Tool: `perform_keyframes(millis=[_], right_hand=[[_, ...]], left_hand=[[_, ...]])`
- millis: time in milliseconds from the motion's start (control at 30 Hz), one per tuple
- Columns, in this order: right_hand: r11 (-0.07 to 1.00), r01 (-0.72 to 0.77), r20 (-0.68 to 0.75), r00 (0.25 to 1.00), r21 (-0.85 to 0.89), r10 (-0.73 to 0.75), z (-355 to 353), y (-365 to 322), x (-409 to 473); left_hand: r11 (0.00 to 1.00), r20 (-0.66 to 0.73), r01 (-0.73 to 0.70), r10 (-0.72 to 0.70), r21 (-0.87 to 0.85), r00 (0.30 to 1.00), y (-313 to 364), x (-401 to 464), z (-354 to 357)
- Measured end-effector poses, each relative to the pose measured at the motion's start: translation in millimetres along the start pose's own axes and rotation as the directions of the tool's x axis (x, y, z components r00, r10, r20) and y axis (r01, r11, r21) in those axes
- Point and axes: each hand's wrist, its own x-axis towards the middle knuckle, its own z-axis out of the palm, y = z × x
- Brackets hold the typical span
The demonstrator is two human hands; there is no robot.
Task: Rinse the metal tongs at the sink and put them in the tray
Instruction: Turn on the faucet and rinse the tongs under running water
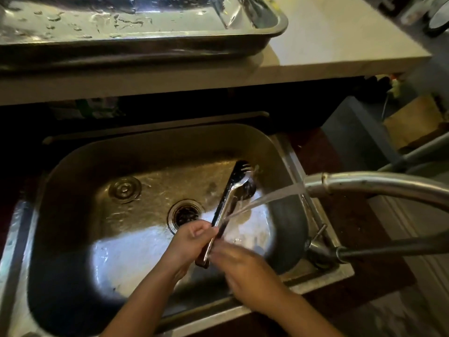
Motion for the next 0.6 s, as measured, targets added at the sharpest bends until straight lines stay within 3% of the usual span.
perform_keyframes(millis=[33, 67, 100, 167, 233, 267, 300, 400, 500, 600], right_hand=[[0.996, -0.014, -0.045, 0.999, 0.091, 0.018, 5.0, -4.9, -6.2], [0.957, -0.129, -0.129, 0.978, 0.258, 0.167, 4.0, -8.0, -4.4], [0.862, -0.265, -0.206, 0.902, 0.432, 0.380, 1.2, -7.0, 2.6], [0.481, -0.417, -0.059, 0.705, 0.771, 0.706, -8.7, 2.6, 18.2], [0.061, -0.340, 0.193, 0.663, 0.939, 0.723, -15.1, 9.5, 30.0], [-0.044, -0.293, 0.239, 0.676, 0.955, 0.697, -16.1, 10.8, 32.7], [-0.066, -0.275, 0.245, 0.688, 0.959, 0.683, -16.6, 10.4, 33.8], [0.007, -0.290, 0.194, 0.659, 0.957, 0.726, -11.8, 9.4, 32.3], [0.042, -0.330, 0.162, 0.565, 0.943, 0.809, -5.6, 9.7, 33.0], [0.185, -0.380, 0.046, 0.525, 0.906, 0.850, 1.2, 5.6, 36.0]], left_hand=[[1.000, -0.014, 0.002, -0.002, -0.006, 1.000, 0.1, 1.2, -0.5], [1.000, -0.023, 0.013, -0.013, -0.021, 1.000, 0.5, 2.2, -1.9], [0.998, -0.019, 0.029, -0.030, -0.051, 0.999, 1.2, 2.7, -4.0], [0.982, 0.051, 0.076, -0.068, -0.170, 0.996, 1.1, 2.6, -7.5], [0.927, 0.183, 0.155, -0.096, -0.341, 0.978, 0.5, -1.4, -6.1], [0.893, 0.242, 0.202, -0.109, -0.402, 0.964, -0.7, -3.8, -4.3], [0.867, 0.286, 0.242, -0.121, -0.435, 0.950, -3.1, -5.6, -2.5], [0.880, 0.319, 0.264, -0.138, -0.394, 0.938, -9.5, -8.5, 1.4], [0.974, 0.135, 0.116, -0.091, -0.196, 0.987, -16.6, -9.5, 6.9], [0.991, 0.005, -0.071, 0.071, 0.115, 0.997, -21.6, -14.3, 13.5]])
